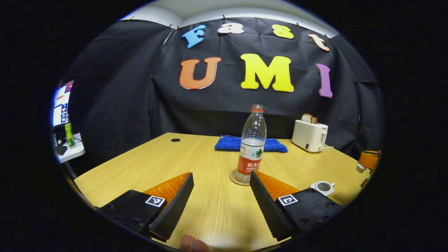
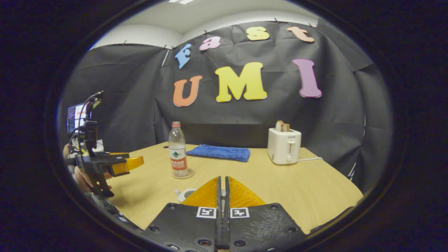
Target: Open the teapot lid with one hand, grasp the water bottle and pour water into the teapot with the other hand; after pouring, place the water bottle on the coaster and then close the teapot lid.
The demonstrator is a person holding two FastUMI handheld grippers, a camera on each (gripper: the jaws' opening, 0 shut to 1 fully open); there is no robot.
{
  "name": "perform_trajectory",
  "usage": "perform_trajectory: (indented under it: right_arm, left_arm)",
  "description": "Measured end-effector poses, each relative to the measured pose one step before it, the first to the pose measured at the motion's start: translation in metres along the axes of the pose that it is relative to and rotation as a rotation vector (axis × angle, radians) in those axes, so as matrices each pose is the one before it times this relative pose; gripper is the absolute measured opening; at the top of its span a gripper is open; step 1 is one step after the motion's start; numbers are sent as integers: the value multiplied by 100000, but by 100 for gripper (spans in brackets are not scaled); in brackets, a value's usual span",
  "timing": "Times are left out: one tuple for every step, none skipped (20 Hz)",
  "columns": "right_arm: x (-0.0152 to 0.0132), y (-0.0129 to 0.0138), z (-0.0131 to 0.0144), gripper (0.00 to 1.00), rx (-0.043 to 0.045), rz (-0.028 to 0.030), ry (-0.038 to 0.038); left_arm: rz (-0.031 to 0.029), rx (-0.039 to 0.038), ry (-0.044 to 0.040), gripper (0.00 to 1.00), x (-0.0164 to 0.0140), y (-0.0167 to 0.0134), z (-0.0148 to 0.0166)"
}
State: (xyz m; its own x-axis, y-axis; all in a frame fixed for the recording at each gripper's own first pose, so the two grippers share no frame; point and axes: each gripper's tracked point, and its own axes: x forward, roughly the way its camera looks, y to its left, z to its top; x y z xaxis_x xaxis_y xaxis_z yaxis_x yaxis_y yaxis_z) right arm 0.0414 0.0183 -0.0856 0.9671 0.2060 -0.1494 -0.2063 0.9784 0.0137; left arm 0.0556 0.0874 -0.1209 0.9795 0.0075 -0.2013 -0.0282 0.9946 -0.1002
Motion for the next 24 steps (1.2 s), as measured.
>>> perform_trajectory:
  right_arm:
    - [856, 791, 250, 0, -1286, 1018, -1488]
    - [928, 589, 130, 0, -699, 1330, -963]
    - [1032, 944, -440, 0, -94, 2463, -27]
    - [910, 652, -575, 0, -139, 1701, 1117]
    - [659, 444, -484, 0, -460, 1540, 916]
    - [462, 518, -405, 0, -634, 1253, 851]
    - [308, 568, -392, 0, -855, 1370, 419]
    - [247, 438, -249, 0, -892, 1094, 208]
    - [146, 324, -352, 0, -975, 646, 333]
    - [273, 156, -213, 0, -1042, 17, 593]
    - [149, -82, -270, 0, -651, -218, 329]
    - [251, -100, -60, 0, 260, -276, -20]
    - [214, -75, -181, 0, 520, -63, 140]
    - [325, 39, -288, 0, 646, 403, 821]
    - [136, 146, -355, 0, 616, 447, 516]
    - [110, -42, -255, 0, 8, -443, 428]
    - [41, -165, -288, 0, 43, -351, 502]
    - [56, -59, 20, 0, 635, -336, -624]
    - [-118, -144, -205, 0, 226, -355, 255]
    - [-72, -137, -323, 0, 41, -330, 670]
    - [80, 65, -331, 0, 566, 527, 518]
    - [109, 49, -252, 0, 414, -11, 161]
    - [-26, -27, 143, 0, 323, -55, -198]
    - [-4, 35, -94, 2, -71, -207, 235]
  left_arm:
    - [1762, 98, -3070, 100, -832, 450, 497]
    - [1248, 1066, -3531, 100, 6, -153, 1070]
    - [1123, 1341, -2509, 100, -563, 245, 351]
    - [1430, 1472, -1717, 100, -325, 427, 295]
    - [923, 1707, -910, 100, -324, 198, 214]
    - [1038, 1667, -825, 100, -193, 91, 254]
    - [1282, 542, -1283, 100, -240, 444, 486]
    - [215, -968, -1307, 100, -192, 100, 455]
    - [-338, -945, -396, 100, -115, -118, 239]
    - [-343, -623, -354, 100, -190, -160, 226]
    - [-653, -165, 87, 100, -106, -147, 291]
    - [-778, -62, -115, 100, -114, -101, 195]
    - [339, -331, -325, 100, -114, 40, 258]
    - [305, -365, -163, 100, 76, 201, 233]
    - [-126, -175, -79, 100, -211, -4, 267]
    - [84, -179, -355, 100, -247, 11, 287]
    - [-8, -323, -754, 100, -187, 65, 411]
    - [43, -405, -880, 100, -91, -2, 314]
    - [80, -166, -394, 100, -16, -90, 238]
    - [10, 179, -325, 100, -40, -25, 150]
    - [-274, 475, -95, 100, -70, -245, 100]
    - [15, 395, -279, 100, -142, -108, 127]
    - [-174, 426, -53, 100, -77, -253, 127]
    - [-468, 136, 61, 100, -42, -297, 54]
